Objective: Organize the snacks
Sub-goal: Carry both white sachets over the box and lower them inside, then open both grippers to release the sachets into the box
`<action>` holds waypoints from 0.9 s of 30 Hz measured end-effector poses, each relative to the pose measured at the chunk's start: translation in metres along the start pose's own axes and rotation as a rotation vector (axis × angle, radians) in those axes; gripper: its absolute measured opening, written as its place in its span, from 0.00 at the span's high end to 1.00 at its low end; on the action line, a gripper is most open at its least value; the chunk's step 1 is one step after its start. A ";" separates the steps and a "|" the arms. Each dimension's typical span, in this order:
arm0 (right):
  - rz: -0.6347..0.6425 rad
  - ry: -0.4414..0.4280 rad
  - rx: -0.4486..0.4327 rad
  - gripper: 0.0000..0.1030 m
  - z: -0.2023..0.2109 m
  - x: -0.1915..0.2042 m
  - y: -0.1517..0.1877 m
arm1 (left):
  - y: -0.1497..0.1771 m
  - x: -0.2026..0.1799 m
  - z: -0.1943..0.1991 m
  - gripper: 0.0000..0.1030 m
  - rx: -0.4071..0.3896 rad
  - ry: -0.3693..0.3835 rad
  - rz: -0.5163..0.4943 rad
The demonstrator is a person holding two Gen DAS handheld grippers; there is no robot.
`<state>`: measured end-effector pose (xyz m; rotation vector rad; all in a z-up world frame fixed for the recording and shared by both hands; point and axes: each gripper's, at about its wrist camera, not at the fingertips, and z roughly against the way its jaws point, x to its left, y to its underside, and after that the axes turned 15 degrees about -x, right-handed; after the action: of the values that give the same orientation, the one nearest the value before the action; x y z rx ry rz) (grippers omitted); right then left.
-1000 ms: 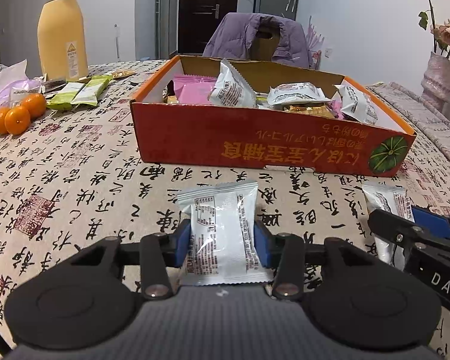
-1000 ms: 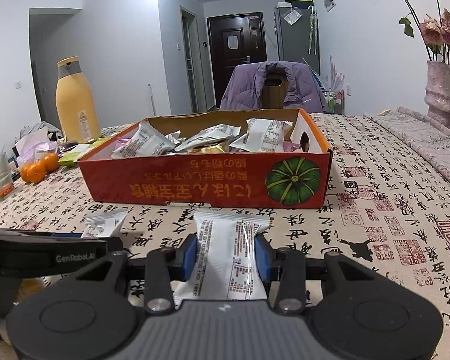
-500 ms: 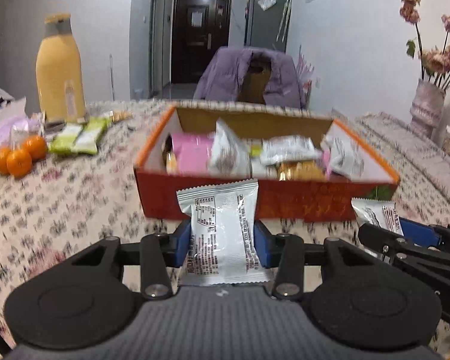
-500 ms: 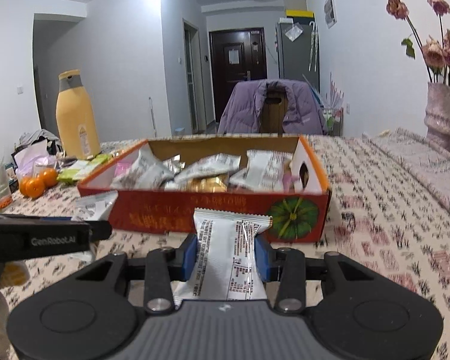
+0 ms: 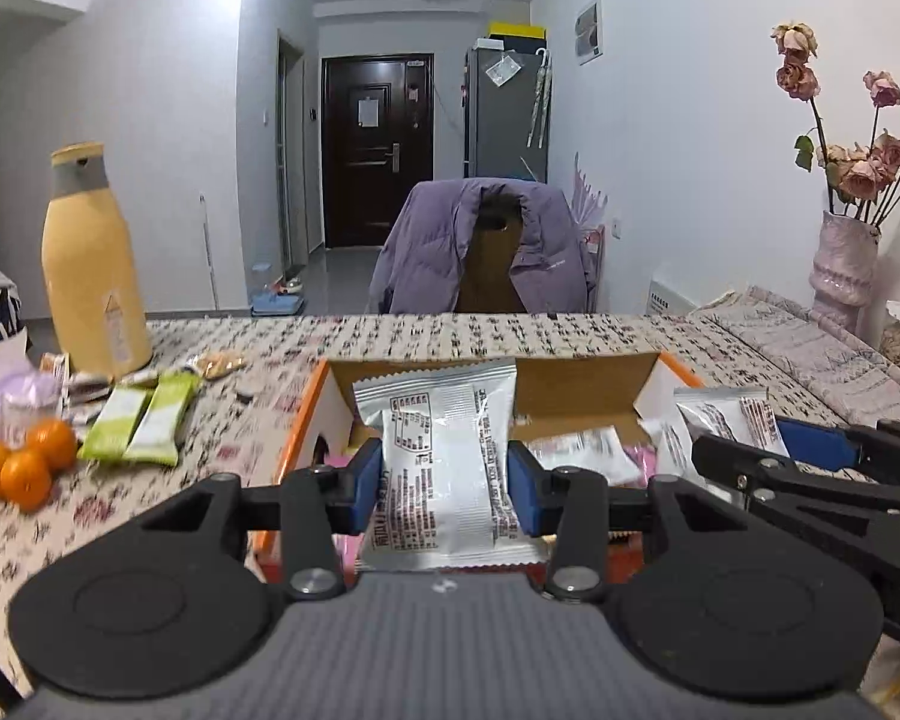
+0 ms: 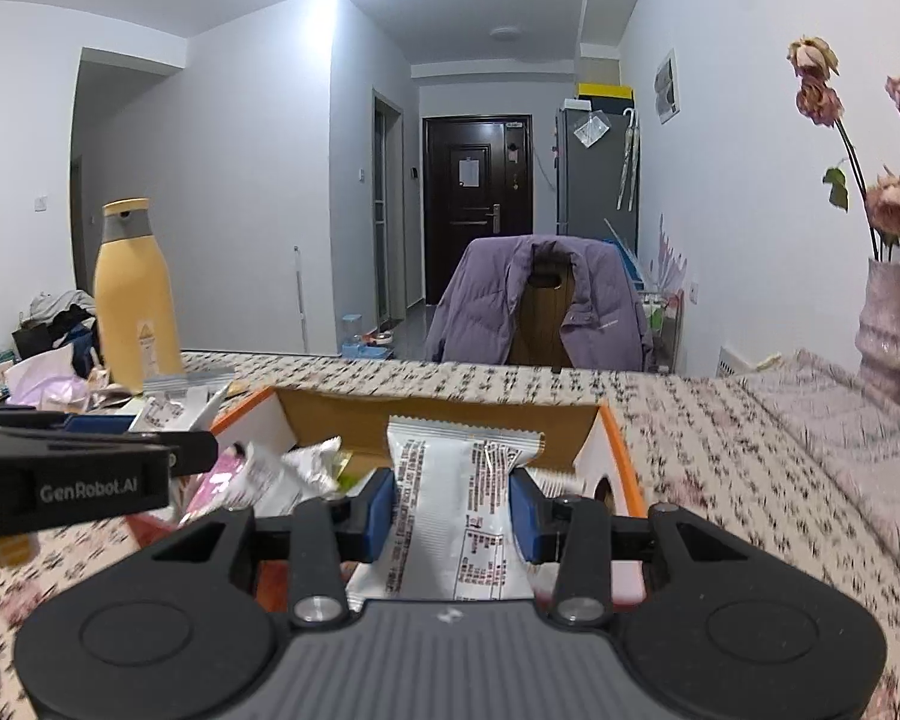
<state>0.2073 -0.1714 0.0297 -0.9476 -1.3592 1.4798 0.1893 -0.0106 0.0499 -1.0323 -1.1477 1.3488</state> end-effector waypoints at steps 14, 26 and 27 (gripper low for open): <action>-0.033 0.031 0.094 0.61 -0.097 -0.017 -0.009 | -0.013 0.006 -0.092 0.57 0.105 -0.062 0.001; -0.039 0.059 0.142 0.17 -0.122 -0.019 0.006 | 0.004 0.020 -0.120 0.20 0.146 -0.101 0.038; -0.048 0.059 0.135 0.06 -0.120 -0.021 0.006 | 0.003 0.022 -0.118 0.15 0.133 -0.106 0.043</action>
<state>0.3262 -0.1541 0.0106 -0.8606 -1.2153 1.4767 0.3028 0.0219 0.0266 -0.9029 -1.1023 1.5087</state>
